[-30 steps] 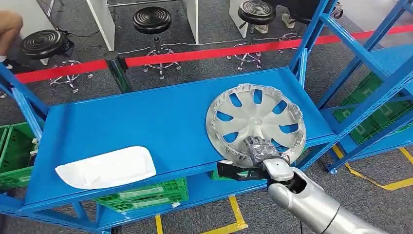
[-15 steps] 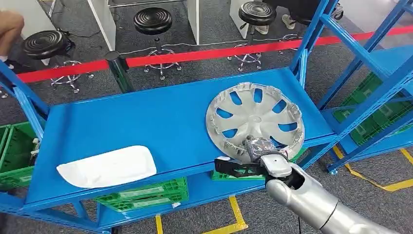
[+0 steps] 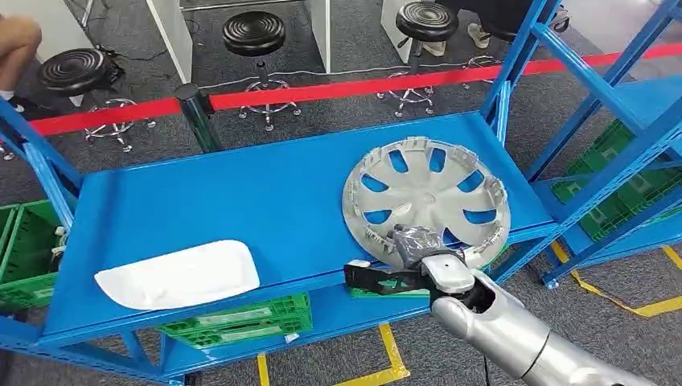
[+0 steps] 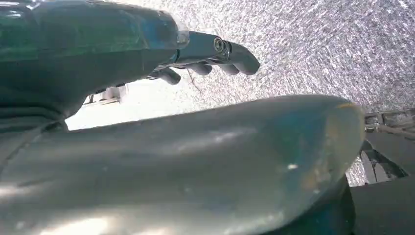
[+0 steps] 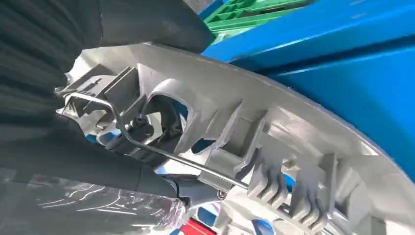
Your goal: Take the parts from the cabinet and place them on the table.
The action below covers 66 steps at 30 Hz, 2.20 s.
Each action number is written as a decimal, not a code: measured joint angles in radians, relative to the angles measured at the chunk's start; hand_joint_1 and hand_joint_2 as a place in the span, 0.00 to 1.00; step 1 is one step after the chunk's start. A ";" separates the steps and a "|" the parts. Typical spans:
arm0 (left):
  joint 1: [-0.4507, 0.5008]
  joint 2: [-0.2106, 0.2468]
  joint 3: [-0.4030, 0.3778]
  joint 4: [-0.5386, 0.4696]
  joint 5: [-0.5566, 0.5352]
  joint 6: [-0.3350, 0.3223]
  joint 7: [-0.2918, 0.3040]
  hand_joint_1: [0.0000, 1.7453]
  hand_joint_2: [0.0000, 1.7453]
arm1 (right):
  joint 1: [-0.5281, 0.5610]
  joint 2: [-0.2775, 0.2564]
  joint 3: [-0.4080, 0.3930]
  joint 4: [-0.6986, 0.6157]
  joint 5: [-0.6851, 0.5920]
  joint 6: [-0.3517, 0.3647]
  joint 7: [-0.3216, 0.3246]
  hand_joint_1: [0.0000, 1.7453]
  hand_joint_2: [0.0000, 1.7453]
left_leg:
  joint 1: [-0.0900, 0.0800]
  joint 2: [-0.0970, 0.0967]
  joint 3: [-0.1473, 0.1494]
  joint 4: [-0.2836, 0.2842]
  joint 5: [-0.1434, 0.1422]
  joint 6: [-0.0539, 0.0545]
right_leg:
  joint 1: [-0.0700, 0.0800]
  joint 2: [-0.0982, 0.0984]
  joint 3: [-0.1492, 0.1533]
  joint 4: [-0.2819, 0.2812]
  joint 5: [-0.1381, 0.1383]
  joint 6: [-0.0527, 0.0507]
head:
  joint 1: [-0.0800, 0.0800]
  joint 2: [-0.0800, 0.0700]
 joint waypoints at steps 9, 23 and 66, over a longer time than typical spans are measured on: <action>0.001 -0.004 0.009 0.000 0.012 0.013 -0.011 0.00 0.00 | -0.026 0.056 0.011 -0.045 -0.002 -0.042 -0.027 1.00 1.00 | 0.001 0.009 0.001 0.000 0.000 0.000 | 0.000 0.003 -0.002 0.000 0.000 0.000 | 0.000 0.000; 0.003 -0.005 0.024 0.000 0.018 0.013 -0.011 0.00 0.00 | -0.041 0.077 0.021 -0.076 -0.005 -0.060 -0.030 1.00 1.00 | 0.001 0.007 0.000 0.000 -0.001 -0.001 | 0.000 0.003 -0.002 0.000 0.000 -0.001 | 0.000 0.000; 0.010 -0.009 0.024 0.001 -0.036 0.000 -0.072 0.00 1.00 | 0.061 -0.163 -0.402 -0.693 0.214 -0.629 -0.005 1.00 1.00 | 0.000 -0.018 -0.004 0.001 -0.001 -0.001 | 0.000 -0.011 -0.002 -0.003 -0.002 0.002 | 0.000 0.000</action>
